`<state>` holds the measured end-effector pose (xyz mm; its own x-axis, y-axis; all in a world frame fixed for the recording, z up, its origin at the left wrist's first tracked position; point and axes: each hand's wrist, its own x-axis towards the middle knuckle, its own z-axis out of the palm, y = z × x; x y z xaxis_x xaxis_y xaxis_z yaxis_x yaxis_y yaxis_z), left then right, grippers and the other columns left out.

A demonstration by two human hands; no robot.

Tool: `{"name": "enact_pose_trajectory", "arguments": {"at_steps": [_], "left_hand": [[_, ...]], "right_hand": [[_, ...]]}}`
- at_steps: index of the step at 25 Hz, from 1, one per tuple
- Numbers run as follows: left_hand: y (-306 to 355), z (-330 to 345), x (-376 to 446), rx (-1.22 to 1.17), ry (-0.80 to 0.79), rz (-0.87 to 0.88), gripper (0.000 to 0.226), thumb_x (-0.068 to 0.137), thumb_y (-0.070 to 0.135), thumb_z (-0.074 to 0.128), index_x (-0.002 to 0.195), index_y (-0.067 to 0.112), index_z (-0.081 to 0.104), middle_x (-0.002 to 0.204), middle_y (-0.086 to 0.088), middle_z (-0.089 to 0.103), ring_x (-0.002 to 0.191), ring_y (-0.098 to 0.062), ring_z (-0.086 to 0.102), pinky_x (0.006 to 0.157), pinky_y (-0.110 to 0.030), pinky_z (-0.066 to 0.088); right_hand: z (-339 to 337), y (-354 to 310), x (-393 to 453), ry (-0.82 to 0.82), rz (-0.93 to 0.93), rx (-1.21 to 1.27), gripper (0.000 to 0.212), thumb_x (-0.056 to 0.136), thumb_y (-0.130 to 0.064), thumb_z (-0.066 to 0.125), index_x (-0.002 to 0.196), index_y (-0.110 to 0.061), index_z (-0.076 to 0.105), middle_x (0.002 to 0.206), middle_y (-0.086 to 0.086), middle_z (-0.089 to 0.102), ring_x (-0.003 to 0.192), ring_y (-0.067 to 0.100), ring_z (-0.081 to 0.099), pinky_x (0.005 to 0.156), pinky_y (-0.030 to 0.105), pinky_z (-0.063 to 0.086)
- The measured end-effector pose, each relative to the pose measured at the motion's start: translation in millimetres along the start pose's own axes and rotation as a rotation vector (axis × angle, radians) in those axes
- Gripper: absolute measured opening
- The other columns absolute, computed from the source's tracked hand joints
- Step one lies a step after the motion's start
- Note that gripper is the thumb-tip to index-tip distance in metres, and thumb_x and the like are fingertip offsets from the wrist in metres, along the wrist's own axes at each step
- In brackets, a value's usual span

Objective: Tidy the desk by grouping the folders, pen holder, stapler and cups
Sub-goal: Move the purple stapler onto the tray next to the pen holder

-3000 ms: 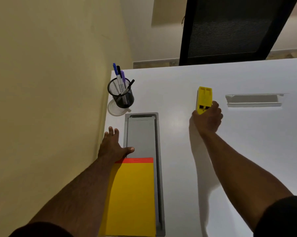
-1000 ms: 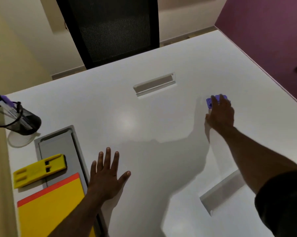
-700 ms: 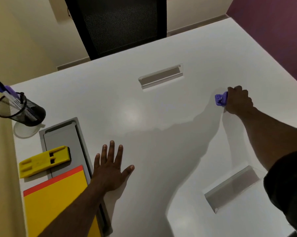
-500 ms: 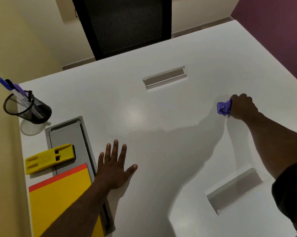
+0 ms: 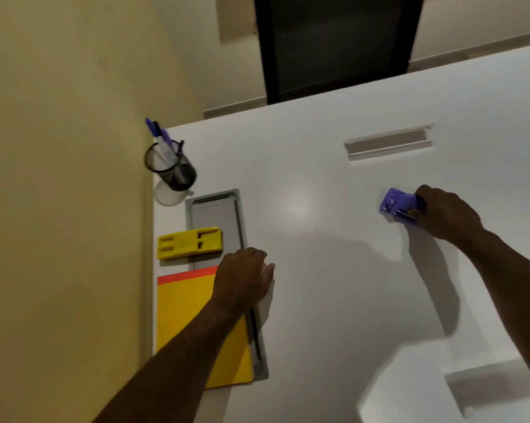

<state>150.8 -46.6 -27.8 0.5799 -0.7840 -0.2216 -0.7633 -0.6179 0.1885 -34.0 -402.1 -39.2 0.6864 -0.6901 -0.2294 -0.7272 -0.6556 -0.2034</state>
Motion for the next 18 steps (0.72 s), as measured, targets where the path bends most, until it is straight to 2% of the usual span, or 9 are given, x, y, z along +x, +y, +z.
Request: {"name": "enact_pose_trajectory", "arguments": {"at_steps": [1, 2, 3, 5, 6, 8, 10, 14, 18], "left_hand": [[-10, -8, -9, 0.055, 0.030, -0.051, 0.041, 0.093, 0.048, 0.043, 0.105, 0.018, 0.068, 0.103, -0.003, 0.072, 0.095, -0.021, 0.068, 0.080, -0.033, 0.051], [-21, -14, -18, 0.109, 0.011, -0.121, 0.041, 0.093, 0.049, 0.042, 0.096, 0.018, 0.069, 0.095, -0.003, 0.073, 0.088, -0.022, 0.068, 0.074, -0.032, 0.050], [-33, -18, -26, 0.157, -0.032, -0.212, 0.042, 0.092, 0.050, 0.043, 0.095, 0.017, 0.068, 0.096, -0.004, 0.072, 0.090, -0.023, 0.068, 0.074, -0.033, 0.050], [-61, -19, -39, 0.200, -0.159, -0.416, 0.051, 0.089, 0.057, 0.048, 0.113, 0.014, 0.063, 0.115, -0.007, 0.067, 0.106, -0.026, 0.064, 0.084, -0.036, 0.050], [-76, -18, -45, 0.187, -0.234, -0.519, 0.065, 0.085, 0.062, 0.052, 0.125, 0.011, 0.056, 0.128, -0.011, 0.060, 0.116, -0.028, 0.059, 0.090, -0.038, 0.049], [-96, -12, -53, 0.074, -0.383, -0.628, 0.102, 0.076, 0.070, 0.059, 0.147, 0.003, 0.030, 0.153, -0.020, 0.033, 0.134, -0.034, 0.044, 0.099, -0.044, 0.046], [-106, -5, -55, -0.013, -0.419, -0.646, 0.119, 0.072, 0.071, 0.063, 0.153, 0.000, 0.010, 0.161, -0.023, 0.009, 0.143, -0.036, 0.034, 0.103, -0.044, 0.045], [-110, 0, -54, -0.027, -0.376, -0.629, 0.122, 0.071, 0.069, 0.066, 0.153, -0.001, 0.008, 0.161, -0.024, 0.008, 0.142, -0.036, 0.034, 0.102, -0.041, 0.047], [-106, -1, -51, 0.013, -0.405, -0.645, 0.122, 0.073, 0.067, 0.065, 0.152, -0.004, 0.005, 0.160, -0.027, 0.007, 0.143, -0.037, 0.033, 0.101, -0.039, 0.048]], "right_hand": [[3, -28, 1, -0.027, -0.039, 0.040, 0.020, 0.086, -0.022, 0.063, 0.090, -0.010, 0.048, 0.085, 0.020, 0.063, 0.071, 0.035, 0.055, 0.062, 0.037, 0.044], [6, -56, 1, -0.053, -0.083, 0.077, 0.020, 0.086, -0.023, 0.063, 0.092, -0.010, 0.049, 0.086, 0.020, 0.063, 0.072, 0.035, 0.055, 0.062, 0.036, 0.043], [9, -84, 2, -0.076, -0.134, 0.109, 0.020, 0.086, -0.023, 0.063, 0.095, -0.010, 0.050, 0.088, 0.020, 0.064, 0.074, 0.036, 0.057, 0.063, 0.036, 0.043], [16, -139, 1, -0.113, -0.239, 0.166, 0.022, 0.086, -0.024, 0.064, 0.100, -0.011, 0.052, 0.093, 0.020, 0.066, 0.081, 0.038, 0.061, 0.065, 0.037, 0.044], [19, -166, 2, -0.130, -0.294, 0.193, 0.023, 0.086, -0.024, 0.064, 0.102, -0.012, 0.053, 0.095, 0.019, 0.067, 0.085, 0.038, 0.061, 0.067, 0.038, 0.045], [26, -216, 7, -0.157, -0.389, 0.237, 0.024, 0.085, -0.024, 0.064, 0.105, -0.016, 0.055, 0.100, 0.015, 0.067, 0.090, 0.037, 0.062, 0.070, 0.037, 0.046], [35, -263, 18, -0.180, -0.473, 0.236, 0.026, 0.085, -0.026, 0.063, 0.110, -0.021, 0.056, 0.105, 0.012, 0.067, 0.092, 0.034, 0.062, 0.073, 0.037, 0.048], [57, -342, 41, -0.214, -0.584, 0.172, 0.038, 0.087, -0.025, 0.063, 0.124, -0.024, 0.053, 0.118, 0.011, 0.065, 0.103, 0.032, 0.059, 0.077, 0.038, 0.048], [75, -398, 55, -0.256, -0.634, 0.116, 0.046, 0.086, -0.021, 0.064, 0.129, -0.026, 0.050, 0.124, 0.012, 0.062, 0.110, 0.033, 0.057, 0.084, 0.041, 0.050]]}}
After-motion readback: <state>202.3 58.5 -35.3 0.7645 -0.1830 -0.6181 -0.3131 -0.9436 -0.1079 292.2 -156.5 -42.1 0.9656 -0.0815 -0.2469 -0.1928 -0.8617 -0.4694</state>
